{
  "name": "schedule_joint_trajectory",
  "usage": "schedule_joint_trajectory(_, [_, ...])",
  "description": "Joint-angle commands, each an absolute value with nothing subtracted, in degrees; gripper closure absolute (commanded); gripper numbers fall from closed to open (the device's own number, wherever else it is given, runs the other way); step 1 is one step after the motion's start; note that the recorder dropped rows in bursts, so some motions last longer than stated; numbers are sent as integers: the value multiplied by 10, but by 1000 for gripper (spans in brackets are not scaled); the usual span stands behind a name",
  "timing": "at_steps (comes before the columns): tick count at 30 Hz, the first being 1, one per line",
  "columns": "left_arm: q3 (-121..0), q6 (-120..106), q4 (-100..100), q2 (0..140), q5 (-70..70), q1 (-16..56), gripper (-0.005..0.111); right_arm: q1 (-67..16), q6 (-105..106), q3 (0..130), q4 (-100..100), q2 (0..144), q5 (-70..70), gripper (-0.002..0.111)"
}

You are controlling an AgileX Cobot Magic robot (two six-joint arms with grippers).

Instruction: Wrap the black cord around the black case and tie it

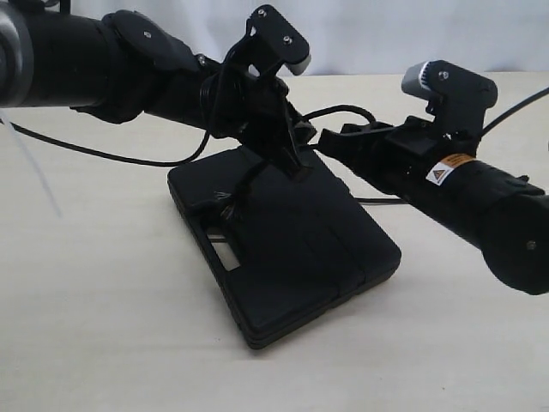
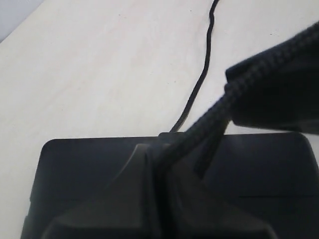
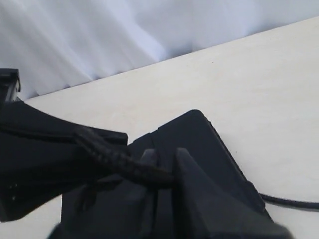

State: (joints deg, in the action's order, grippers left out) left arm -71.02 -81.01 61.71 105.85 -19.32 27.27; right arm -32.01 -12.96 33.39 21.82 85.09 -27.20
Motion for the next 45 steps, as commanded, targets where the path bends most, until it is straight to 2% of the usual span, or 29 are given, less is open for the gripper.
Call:
schedule_joint_trajectory(1, [-716, -808, 615, 1058, -138, 271, 107, -320, -104, 329, 222, 844, -228, 104])
schedule_joint_trajectory(8, [-716, -808, 593, 1058, -50, 266, 107, -320, -86, 303, 222, 776, -197, 104])
schedule_joint_trajectory(20, [-715, -809, 577, 1058, -47, 266, 107, -320, -31, 306, 222, 755, -137, 103])
schedule_joint_trajectory(24, [-715, -809, 577, 1058, -66, 266, 107, -320, 11, 328, 222, 755, -91, 85])
schedule_joint_trajectory(28, [-715, -809, 576, 1058, -69, 266, 107, -320, 59, 377, 222, 742, 12, 56])
schedule_joint_trajectory(30, [-715, -809, 576, 1058, -72, 266, 107, -320, 72, 399, 222, 728, 38, 50])
schedule_joint_trajectory(36, [-715, -809, 576, 1058, -86, 266, 107, -291, 106, 466, 185, 722, 70, 56])
schedule_joint_trajectory(40, [-715, -809, 573, 1058, -93, 266, 107, -260, 147, 534, 138, 763, 166, 57])
schedule_joint_trajectory(45, [-715, -809, 573, 1058, -108, 266, 107, -258, 193, 609, 99, 822, 270, 57])
